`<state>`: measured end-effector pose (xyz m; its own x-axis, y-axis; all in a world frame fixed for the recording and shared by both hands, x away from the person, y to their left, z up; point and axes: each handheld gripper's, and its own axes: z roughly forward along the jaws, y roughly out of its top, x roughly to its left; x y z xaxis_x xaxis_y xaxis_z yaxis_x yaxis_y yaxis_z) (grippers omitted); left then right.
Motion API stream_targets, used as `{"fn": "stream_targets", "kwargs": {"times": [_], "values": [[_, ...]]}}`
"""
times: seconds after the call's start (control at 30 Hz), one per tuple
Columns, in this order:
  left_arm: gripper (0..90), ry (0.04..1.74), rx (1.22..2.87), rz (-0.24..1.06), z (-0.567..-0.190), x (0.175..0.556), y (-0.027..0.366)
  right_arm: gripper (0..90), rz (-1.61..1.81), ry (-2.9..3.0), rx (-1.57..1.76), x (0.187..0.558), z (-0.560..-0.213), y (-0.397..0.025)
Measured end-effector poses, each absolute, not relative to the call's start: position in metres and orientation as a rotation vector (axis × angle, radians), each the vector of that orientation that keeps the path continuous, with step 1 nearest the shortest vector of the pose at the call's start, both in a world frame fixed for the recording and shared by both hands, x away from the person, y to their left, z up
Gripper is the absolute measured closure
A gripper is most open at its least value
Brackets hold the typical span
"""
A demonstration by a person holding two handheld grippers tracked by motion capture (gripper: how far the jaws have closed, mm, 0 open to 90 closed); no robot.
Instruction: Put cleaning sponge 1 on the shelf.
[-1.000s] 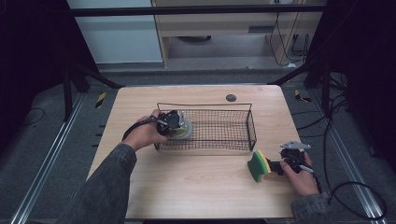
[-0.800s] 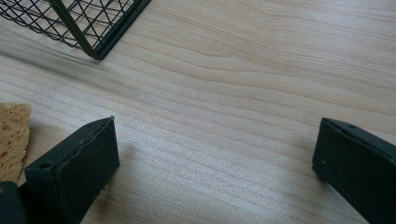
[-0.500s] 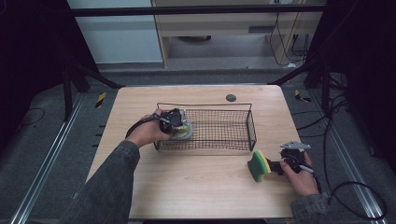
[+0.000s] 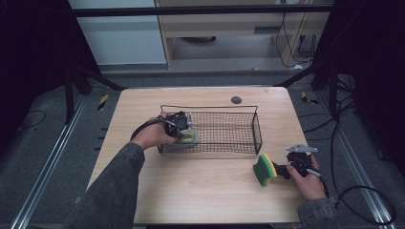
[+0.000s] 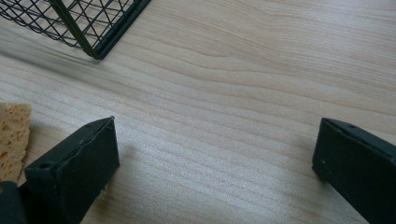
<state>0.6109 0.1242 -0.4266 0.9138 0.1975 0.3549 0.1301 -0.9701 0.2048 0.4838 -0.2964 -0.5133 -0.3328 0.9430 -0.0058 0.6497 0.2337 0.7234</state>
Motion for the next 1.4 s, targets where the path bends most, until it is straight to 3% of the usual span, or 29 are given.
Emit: {"fn": "stream_targets", "kwargs": {"times": [0.63,0.77,0.83,0.9,1.07,1.4], "values": [[58.6,0.313,2.755,0.659,-0.398,0.600,0.124,0.7,0.882,2.066,1.462,0.484,-0.513,-0.296],[43.2,0.410,2.684,0.712,-0.389,0.596,0.127,0.7,0.882,2.067,1.461,0.484,-0.513,-0.296],[25.7,0.474,2.636,0.756,-0.385,0.594,0.130,0.7,0.883,2.066,1.463,0.484,-0.513,-0.296],[17.1,0.512,2.601,0.766,-0.379,0.592,0.135,0.7,0.883,2.067,1.461,0.484,-0.513,-0.296],[9.5,0.611,2.471,0.729,-0.368,0.586,0.147,0.6,0.883,2.067,1.462,0.484,-0.513,-0.296],[6.0,0.718,2.330,0.683,-0.364,0.570,0.167,0.7,0.879,2.044,1.492,0.485,-0.513,-0.295]]}}
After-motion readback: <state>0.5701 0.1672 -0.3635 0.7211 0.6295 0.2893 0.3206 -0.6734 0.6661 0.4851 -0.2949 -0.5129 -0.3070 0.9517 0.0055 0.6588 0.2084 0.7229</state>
